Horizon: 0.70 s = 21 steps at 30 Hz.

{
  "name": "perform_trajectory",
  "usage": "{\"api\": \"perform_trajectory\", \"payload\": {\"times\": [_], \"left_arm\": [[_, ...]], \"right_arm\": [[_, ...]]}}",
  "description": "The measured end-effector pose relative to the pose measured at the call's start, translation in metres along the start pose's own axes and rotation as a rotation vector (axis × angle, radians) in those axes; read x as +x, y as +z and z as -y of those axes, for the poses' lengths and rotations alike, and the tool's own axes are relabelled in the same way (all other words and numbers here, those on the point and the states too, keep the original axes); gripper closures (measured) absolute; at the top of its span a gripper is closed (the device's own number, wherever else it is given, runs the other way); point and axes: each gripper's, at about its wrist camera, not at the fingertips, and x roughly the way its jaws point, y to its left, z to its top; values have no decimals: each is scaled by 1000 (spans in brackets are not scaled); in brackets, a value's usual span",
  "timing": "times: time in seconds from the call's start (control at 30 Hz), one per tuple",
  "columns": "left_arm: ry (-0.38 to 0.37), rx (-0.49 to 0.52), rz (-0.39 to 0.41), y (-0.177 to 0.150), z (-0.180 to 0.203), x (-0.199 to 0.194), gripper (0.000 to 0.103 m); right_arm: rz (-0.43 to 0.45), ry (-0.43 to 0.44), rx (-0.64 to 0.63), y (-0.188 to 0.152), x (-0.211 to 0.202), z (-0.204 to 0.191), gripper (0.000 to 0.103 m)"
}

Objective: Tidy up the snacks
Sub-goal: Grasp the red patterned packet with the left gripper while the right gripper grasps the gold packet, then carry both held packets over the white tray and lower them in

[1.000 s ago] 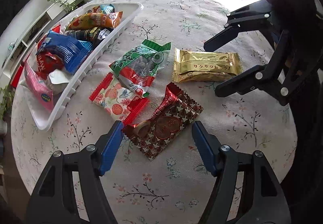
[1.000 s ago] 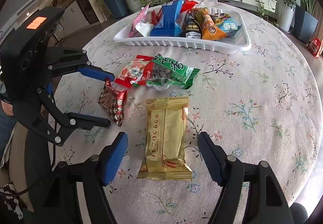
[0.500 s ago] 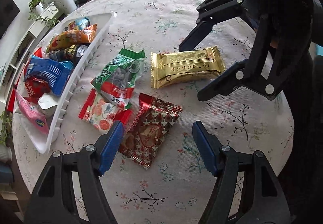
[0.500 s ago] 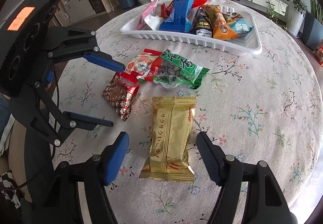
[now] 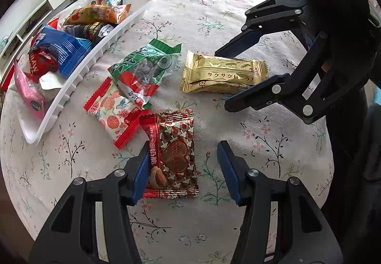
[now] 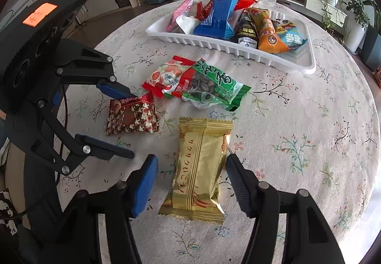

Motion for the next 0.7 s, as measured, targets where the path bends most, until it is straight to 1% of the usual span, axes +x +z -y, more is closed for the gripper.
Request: {"api": "perform_trajectory", "payload": {"times": [0.13, 0.23, 0.27, 0.3, 0.33, 0.37, 0.4, 0.47, 0.57, 0.7], "left_arm": [[30, -78, 13, -4, -7, -2, 51], [55, -118, 11, -9, -14, -4, 51], [62, -129, 13, -13, -16, -6, 53], [54, -140, 11, -11, -19, -5, 56], [45, -143, 13, -11, -20, -5, 62], [41, -139, 11, -11, -19, -5, 65], [43, -138, 6, -14, -21, -7, 66], [48, -135, -8, -8, -17, -7, 70], [57, -142, -17, -2, -10, -6, 70], [57, -176, -6, 2, -8, -2, 73]], "right_arm": [[-4, 0, -3, 1, 1, 1, 44], [-7, -5, -7, 0, 0, 1, 45], [-9, -7, -10, 0, 0, 1, 45], [-10, -9, -14, 0, 0, 0, 45], [-10, -11, -17, 0, 1, 0, 45], [-11, -12, -19, 0, 1, 0, 45], [-12, -14, -21, 0, 1, -1, 45], [-16, -18, -24, 1, 2, -2, 45], [-20, -24, -25, 2, 4, -3, 46], [-23, -34, -26, 3, 4, -3, 55]]}}
